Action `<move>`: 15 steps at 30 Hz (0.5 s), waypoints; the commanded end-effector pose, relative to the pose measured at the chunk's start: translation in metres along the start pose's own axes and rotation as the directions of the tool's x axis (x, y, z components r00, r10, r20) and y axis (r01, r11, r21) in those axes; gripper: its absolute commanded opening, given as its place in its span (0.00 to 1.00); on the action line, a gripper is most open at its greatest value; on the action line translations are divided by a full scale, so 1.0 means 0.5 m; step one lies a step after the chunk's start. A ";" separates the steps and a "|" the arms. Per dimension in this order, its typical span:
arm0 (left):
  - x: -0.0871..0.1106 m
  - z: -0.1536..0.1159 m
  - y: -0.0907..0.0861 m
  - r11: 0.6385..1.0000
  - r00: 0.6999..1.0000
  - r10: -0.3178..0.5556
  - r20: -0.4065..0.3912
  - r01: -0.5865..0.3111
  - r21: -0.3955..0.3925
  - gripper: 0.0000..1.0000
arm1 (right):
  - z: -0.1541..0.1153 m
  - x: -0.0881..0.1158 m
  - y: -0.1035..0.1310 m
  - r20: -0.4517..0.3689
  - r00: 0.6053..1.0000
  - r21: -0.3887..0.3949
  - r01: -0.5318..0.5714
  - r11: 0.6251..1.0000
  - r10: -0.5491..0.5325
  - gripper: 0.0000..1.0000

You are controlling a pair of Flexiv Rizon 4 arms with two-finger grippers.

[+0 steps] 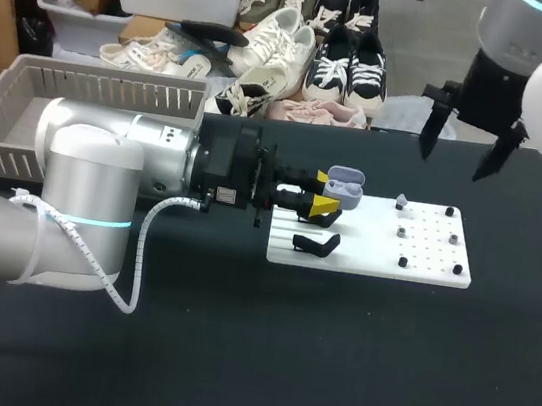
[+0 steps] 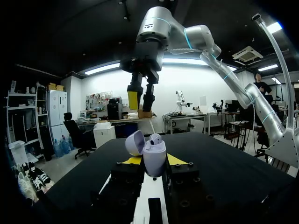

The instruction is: Pick up each earbud case from the left stands, insert the matching earbuds, close the lid, and place the case in the box.

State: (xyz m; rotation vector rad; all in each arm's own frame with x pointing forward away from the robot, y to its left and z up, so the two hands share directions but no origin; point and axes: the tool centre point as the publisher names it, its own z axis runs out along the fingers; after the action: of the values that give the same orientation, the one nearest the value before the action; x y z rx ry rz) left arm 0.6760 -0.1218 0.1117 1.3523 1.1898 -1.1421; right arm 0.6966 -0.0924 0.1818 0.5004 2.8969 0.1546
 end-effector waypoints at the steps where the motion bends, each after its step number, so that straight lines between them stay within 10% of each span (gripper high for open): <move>1: 0.001 0.000 0.001 1.000 1.000 0.001 0.001 -0.001 -0.001 0.00 | 0.033 -0.023 0.000 -0.037 0.999 -0.002 -0.007 1.000 0.007 0.75; 15: 0.001 0.000 0.001 1.000 1.000 0.001 0.001 -0.001 -0.001 0.00 | 0.140 -0.050 0.043 -0.120 0.993 0.052 -0.016 0.999 0.022 0.73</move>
State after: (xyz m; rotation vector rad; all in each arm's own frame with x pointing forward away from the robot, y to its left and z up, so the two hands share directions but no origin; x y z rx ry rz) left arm 0.6760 -0.1219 0.1117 1.3524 1.1898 -1.1421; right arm 0.7269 -0.0829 0.1289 0.5341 2.9792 0.1610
